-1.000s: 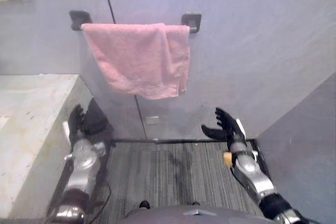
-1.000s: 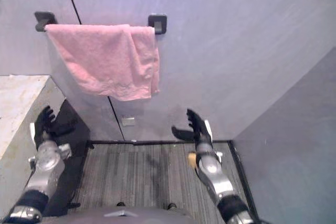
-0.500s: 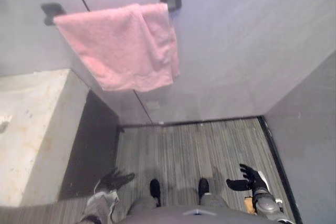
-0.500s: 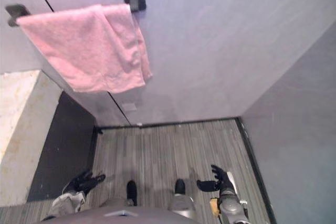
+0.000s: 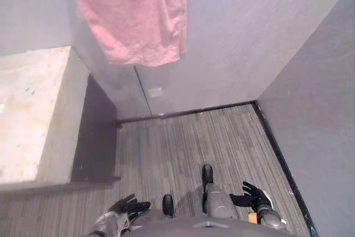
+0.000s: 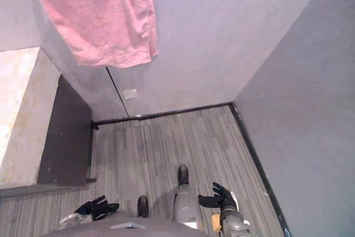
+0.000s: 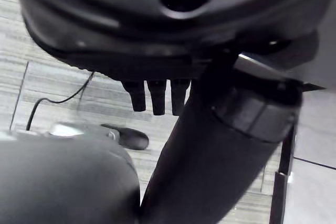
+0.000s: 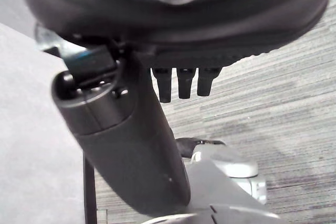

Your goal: Organize the bathroom.

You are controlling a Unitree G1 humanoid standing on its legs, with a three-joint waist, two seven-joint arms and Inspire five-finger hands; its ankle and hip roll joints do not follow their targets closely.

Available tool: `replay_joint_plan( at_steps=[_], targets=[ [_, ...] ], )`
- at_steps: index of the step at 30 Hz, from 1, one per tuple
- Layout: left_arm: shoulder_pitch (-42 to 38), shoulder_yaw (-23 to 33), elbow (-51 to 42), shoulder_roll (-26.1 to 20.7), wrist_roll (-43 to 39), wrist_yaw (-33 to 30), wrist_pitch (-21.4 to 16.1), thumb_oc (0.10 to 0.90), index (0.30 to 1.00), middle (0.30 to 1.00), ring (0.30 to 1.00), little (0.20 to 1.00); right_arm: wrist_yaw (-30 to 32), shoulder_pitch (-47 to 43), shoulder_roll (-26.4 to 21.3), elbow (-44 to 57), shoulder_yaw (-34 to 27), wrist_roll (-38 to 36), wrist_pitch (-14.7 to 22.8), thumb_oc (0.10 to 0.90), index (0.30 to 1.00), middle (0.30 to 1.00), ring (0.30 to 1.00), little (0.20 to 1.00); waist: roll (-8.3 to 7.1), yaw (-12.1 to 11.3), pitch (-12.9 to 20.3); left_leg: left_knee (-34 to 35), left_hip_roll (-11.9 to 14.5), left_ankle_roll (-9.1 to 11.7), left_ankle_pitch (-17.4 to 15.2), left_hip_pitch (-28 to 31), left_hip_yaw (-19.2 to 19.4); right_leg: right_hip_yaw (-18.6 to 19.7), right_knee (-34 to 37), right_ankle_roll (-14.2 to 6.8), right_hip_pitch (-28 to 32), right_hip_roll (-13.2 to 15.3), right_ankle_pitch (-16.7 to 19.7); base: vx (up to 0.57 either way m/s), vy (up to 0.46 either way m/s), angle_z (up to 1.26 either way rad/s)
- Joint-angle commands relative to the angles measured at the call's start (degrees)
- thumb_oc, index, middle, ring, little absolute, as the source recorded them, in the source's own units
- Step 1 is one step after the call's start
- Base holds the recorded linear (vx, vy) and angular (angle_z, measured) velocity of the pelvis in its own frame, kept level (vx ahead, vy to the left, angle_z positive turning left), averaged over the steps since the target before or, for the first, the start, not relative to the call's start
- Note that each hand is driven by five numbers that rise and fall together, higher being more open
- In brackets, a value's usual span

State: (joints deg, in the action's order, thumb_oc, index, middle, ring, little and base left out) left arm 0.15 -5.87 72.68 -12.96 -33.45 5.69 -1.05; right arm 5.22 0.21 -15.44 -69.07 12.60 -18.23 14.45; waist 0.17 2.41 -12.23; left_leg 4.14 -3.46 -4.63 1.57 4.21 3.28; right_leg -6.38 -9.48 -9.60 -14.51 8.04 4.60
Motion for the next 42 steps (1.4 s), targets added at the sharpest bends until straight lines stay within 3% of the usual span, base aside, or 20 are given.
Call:
replay_joint_plan(
  at_steps=[1, 4, 5, 6, 7, 8, 10, 15, 17, 19, 21, 24, 25, 26, 29, 32, 36, 38, 39, 42],
  targets=[
    [1.7, -0.6, 2.5, -4.5, 2.5, -0.4, 1.5, 0.800, 0.900, 0.900, 0.900, 0.900, -0.2, -2.8, -1.1, 3.6, 3.0, 3.5, 3.4, 0.800, 0.900, 0.900, 0.900, 0.900, 1.41, -1.5, -0.4, -0.4, -1.0, -0.1, -4.9, 1.4, -6.8, -0.4, -1.7, 2.5, 1.6, -2.6, 3.0, -0.41, -0.082, -0.18],
    [-0.5, -1.2, 3.0, -4.7, 2.7, -0.8, 2.6, 0.800, 0.900, 0.900, 0.900, 0.900, -0.3, -3.4, 0.0, 1.4, 2.7, 0.4, 3.7, 0.800, 0.900, 0.900, 0.900, 0.900, 2.27, -2.5, 1.6, 0.6, 0.0, -0.4, -1.7, -1.5, -8.5, 1.9, -6.6, 3.5, 6.3, -3.5, -3.0, -0.45, -0.138, 0.15],
    [-1.4, -1.8, 3.1, -4.3, 3.4, -1.2, 3.0, 0.800, 0.900, 0.900, 0.900, 0.900, 0.2, -3.6, 0.8, 0.5, 2.7, -0.5, 3.5, 0.800, 0.900, 0.900, 0.900, 0.900, 2.11, -2.6, 2.4, 0.4, -0.1, -0.2, -0.8, -2.8, -9.2, 3.9, -6.0, 3.8, 8.8, -4.9, -5.2, -0.47, -0.209, 0.91],
    [-2.2, -2.6, 3.2, -3.9, 3.9, -1.5, 3.5, 0.800, 0.900, 0.900, 0.900, 0.900, 0.1, -3.9, 1.3, -0.1, 2.9, -1.0, 2.5, 0.800, 0.900, 0.900, 0.900, 0.900, 2.01, -2.5, 3.2, 0.1, -0.2, 0.3, 0.7, -5.7, -9.7, 8.3, -5.0, 4.7, 11.8, -7.7, -7.9, -0.35, -0.161, 1.03],
    [-2.2, -2.5, 3.2, -3.9, 3.9, -1.5, 3.6, 0.800, 0.900, 0.900, 0.900, 0.900, 0.1, -3.9, 1.3, -0.1, 2.9, -1.0, 2.5, 0.800, 0.900, 0.900, 0.900, 0.900, 1.98, -2.5, 3.2, 0.0, -0.3, 0.3, 0.7, -5.6, -9.7, 8.3, -5.0, 4.7, 11.9, -7.7, -7.9, -0.38, -0.175, 1.27],
    [-3.3, -3.5, 2.7, -3.6, 4.4, -2.5, 4.6, 0.800, 0.900, 0.900, 0.900, 0.900, 0.0, -4.9, 1.4, 0.2, 3.8, -1.3, 1.1, 0.800, 0.900, 0.900, 0.900, 0.900, 1.82, -2.8, 3.8, -0.2, -0.4, 0.9, 1.8, -8.2, -10.4, 11.5, -0.7, 5.9, 15.3, -9.5, -10.4, -0.37, -0.172, 0.92],
    [-4.6, -4.6, 3.3, -3.2, 4.4, -3.5, 4.7, 0.800, 0.900, 0.900, 0.900, 0.900, -0.1, -6.5, 1.1, 0.4, 5.5, 0.5, -0.2, 0.800, 0.900, 0.900, 0.900, 0.900, 1.74, -3.9, 3.5, 0.9, -0.4, 4.2, 5.6, -14.6, -9.9, 12.8, 5.3, 7.4, 19.3, -11.7, -11.1, -0.46, -0.181, 0.93],
    [-3.7, -3.9, 3.8, -2.8, 7.8, -2.8, 3.0, 0.800, 0.900, 0.900, 0.900, 0.900, -0.9, -6.5, -1.8, 2.0, 6.3, 2.4, -0.4, 0.800, 0.900, 0.900, 0.900, 0.900, 2.29, -4.1, 1.0, 0.9, 0.0, 5.3, 4.3, -16.2, -7.7, 10.1, 6.9, 8.9, 20.2, -11.6, -10.5, -0.29, -0.006, 1.08],
    [-4.0, -2.4, 4.2, -2.3, 7.1, -3.7, 1.3, 0.800, 0.900, 0.900, 0.900, 0.900, -1.4, -5.8, -2.6, 1.4, 5.5, 2.6, -0.9, 0.800, 0.900, 0.900, 0.900, 0.900, 1.20, -3.4, 0.8, -4.7, 2.6, 5.4, 3.3, -14.5, -4.5, 5.2, 7.9, 10.0, 19.7, -9.1, -9.8, -0.37, 0.150, 0.96],
    [-4.0, -1.7, 4.2, -2.1, 6.7, -3.8, 0.9, 0.800, 0.900, 0.900, 0.900, 0.900, -1.6, -5.4, -2.7, 0.5, 5.6, 4.7, -1.0, 0.800, 0.900, 0.900, 0.900, 0.900, 0.39, -3.0, 1.1, -7.3, 3.7, 5.3, 2.4, -13.7, -4.0, 3.2, 8.3, 10.1, 19.5, -7.6, -9.2, -0.26, 0.162, 1.06],
    [-3.2, -1.0, 3.4, -1.8, 6.7, -4.4, 0.0, 0.800, 0.900, 0.900, 0.900, 0.900, -1.6, -4.5, -2.7, -0.4, 5.6, 4.4, -2.4, 0.800, 0.900, 0.900, 0.900, 0.900, -0.98, -2.6, 2.1, -9.7, 6.9, 5.5, 1.0, -10.9, -2.5, -0.2, 8.8, 9.6, 19.1, -4.9, -8.0, -0.19, 0.213, 1.34],
    [-2.8, -0.6, 3.0, -2.0, 6.2, -5.2, 0.0, 0.800, 0.900, 0.900, 0.900, 0.900, -1.4, -4.5, -3.2, -0.1, 6.4, 13.2, -2.5, 0.800, 0.900, 0.900, 0.900, 0.900, -0.92, -2.3, 3.3, -7.4, 9.3, 6.3, 1.1, -7.2, -1.2, -2.5, 8.6, 9.2, 18.8, -3.8, -8.0, -0.08, 0.264, 1.09],
    [-2.6, -0.2, 2.9, -1.9, 6.8, -4.9, -0.4, 0.800, 0.900, 0.900, 0.900, 0.900, -2.9, -4.8, -3.8, 0.3, 7.9, 15.1, -3.5, 0.800, 0.900, 0.900, 0.900, 0.900, -0.56, -2.4, 3.9, -6.1, 10.9, 7.5, 2.4, -6.4, -0.5, -3.6, 9.1, 9.2, 19.1, -3.6, -8.0, 0.02, 0.312, 1.04],
    [-2.3, 0.3, 2.5, -2.0, 7.5, -4.8, -0.8, 0.800, 0.900, 0.900, 0.900, 0.900, -3.5, -4.7, -4.2, 1.2, 8.9, 16.1, -4.3, 0.800, 0.900, 0.900, 0.900, 0.900, -0.33, -2.3, 3.9, -4.7, 12.6, 8.7, 3.7, -5.4, 1.7, -5.3, 9.4, 9.1, 20.0, -3.3, -8.2, 0.03, 0.358, 1.10],
    [-1.9, 0.6, 1.7, -1.9, 8.3, -5.3, -0.6, 0.800, 0.900, 0.900, 0.900, 0.900, -4.0, -4.5, -4.9, 2.4, 9.9, 15.0, -6.1, 0.800, 0.900, 0.900, 0.900, 0.900, 0.27, -2.5, 4.2, -1.0, 14.4, 10.0, 5.4, -5.0, 4.7, -8.0, 8.9, 8.5, 20.9, -2.5, -8.8, 0.06, 0.360, 1.40],
    [-0.7, 0.7, 2.8, -2.0, 10.5, -5.4, 0.2, 0.800, 0.900, 0.900, 0.900, 0.900, -2.4, -4.9, -4.7, 1.1, 8.2, 10.7, -8.0, 0.800, 0.900, 0.900, 0.900, 0.900, 0.80, -3.5, 4.3, 0.4, 14.2, 10.2, 6.0, -5.3, 6.0, -10.6, 8.5, 7.2, 21.8, -1.0, -9.1, 0.14, 0.489, 1.52],
    [0.8, 1.6, 5.3, -2.4, 10.9, -6.4, 3.9, 0.800, 0.900, 0.900, 0.900, 0.900, -1.1, -6.1, -3.4, -1.1, 5.6, 5.5, -10.6, 0.800, 0.900, 0.900, 0.900, 0.900, 0.21, -4.8, 4.6, -0.4, 11.7, 8.0, 3.6, -4.9, 4.4, -9.5, 5.6, 4.2, 21.9, 3.3, -8.2, 0.17, 0.477, 0.86],
    [1.4, 2.1, 6.5, -2.7, 10.9, -6.1, 4.8, 0.800, 0.900, 0.900, 0.900, 0.900, -2.5, -6.2, -3.0, -1.6, 3.6, 3.4, -11.2, 0.800, 0.900, 0.900, 0.900, 0.900, 0.07, -4.8, 4.4, -2.7, 10.0, 6.3, 2.3, -5.5, 4.3, -8.2, 0.2, 4.3, 21.0, 6.4, -5.8, 0.19, 0.525, 0.54],
    [1.2, 1.7, 7.1, -2.9, 9.8, -5.2, 5.3, 0.800, 0.900, 0.900, 0.900, 0.900, -3.6, -6.1, -3.3, -1.5, 3.0, 5.4, -11.3, 0.800, 0.900, 0.900, 0.900, 0.900, 0.24, -3.9, 3.6, -3.2, 7.8, 4.3, 1.2, -4.6, 4.7, -6.0, -9.5, 4.2, 17.2, 10.8, 0.1, 0.20, 0.603, 0.49],
    [0.8, -0.1, 6.9, -2.8, 9.0, -4.8, 5.1, 0.800, 0.900, 0.900, 0.900, 0.900, -6.2, -5.2, -4.8, -2.0, 2.2, 8.8, -11.4, 0.800, 0.900, 0.900, 0.900, 0.900, 1.81, -2.0, 2.0, -1.6, 5.3, 2.5, 0.5, -1.1, 3.8, -1.2, -25.1, 4.6, 8.8, 12.8, 4.3, 0.20, 0.501, 0.37]
  ],
)
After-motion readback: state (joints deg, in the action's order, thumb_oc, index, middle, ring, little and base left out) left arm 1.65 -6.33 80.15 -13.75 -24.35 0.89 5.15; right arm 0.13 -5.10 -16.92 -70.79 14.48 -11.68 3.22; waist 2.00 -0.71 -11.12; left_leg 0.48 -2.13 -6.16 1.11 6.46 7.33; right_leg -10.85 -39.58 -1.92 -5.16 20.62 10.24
